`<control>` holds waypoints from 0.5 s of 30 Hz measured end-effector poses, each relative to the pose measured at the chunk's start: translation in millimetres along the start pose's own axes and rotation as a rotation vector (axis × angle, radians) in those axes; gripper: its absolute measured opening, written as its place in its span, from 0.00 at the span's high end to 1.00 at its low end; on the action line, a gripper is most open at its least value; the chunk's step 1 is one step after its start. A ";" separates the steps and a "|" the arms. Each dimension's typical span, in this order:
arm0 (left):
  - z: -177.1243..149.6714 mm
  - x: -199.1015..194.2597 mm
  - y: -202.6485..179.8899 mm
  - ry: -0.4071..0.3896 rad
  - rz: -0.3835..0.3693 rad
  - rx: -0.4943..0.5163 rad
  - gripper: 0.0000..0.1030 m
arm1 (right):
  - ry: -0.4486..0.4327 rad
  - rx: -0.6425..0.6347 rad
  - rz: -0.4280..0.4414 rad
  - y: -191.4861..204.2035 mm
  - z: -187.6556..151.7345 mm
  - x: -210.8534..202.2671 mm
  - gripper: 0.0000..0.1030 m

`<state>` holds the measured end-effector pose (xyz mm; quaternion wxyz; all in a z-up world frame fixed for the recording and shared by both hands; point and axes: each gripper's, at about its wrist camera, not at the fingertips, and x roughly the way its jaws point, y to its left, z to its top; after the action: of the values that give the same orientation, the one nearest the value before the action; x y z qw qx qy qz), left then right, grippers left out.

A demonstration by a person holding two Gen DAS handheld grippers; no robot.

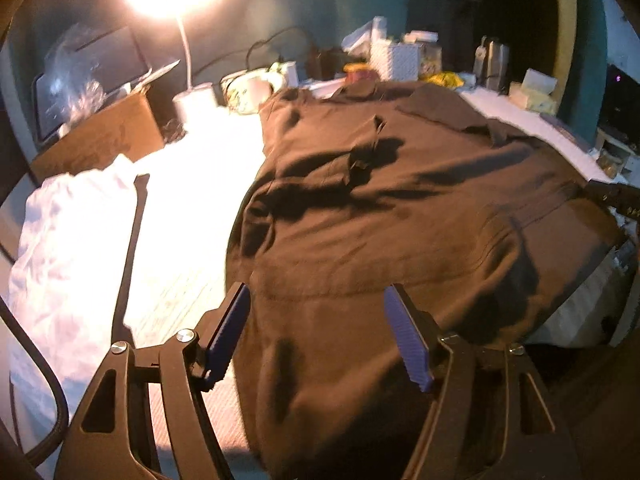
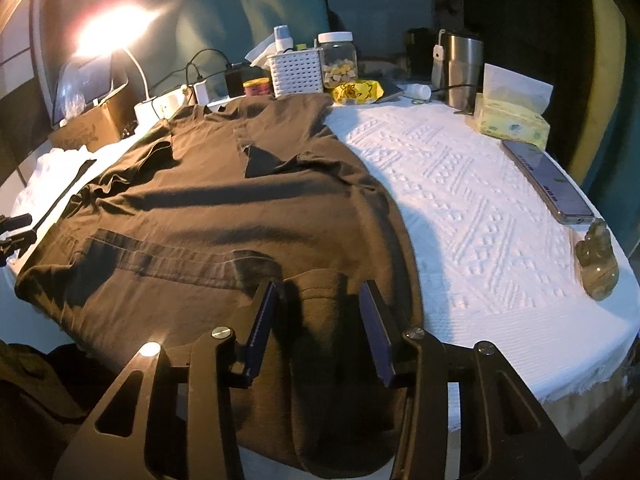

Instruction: Fold small clothes

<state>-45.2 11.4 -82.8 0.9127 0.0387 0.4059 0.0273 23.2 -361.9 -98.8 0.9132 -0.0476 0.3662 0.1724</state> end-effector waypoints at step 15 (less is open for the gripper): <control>-12.2 30.7 18.3 0.048 -0.073 -0.084 0.64 | 0.049 0.006 -0.027 7.9 -4.6 12.5 0.69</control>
<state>-34.1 32.7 -112.0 0.9038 -0.0153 0.4274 0.0120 25.9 -352.0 -110.4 0.9064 -0.0542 0.3881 0.1578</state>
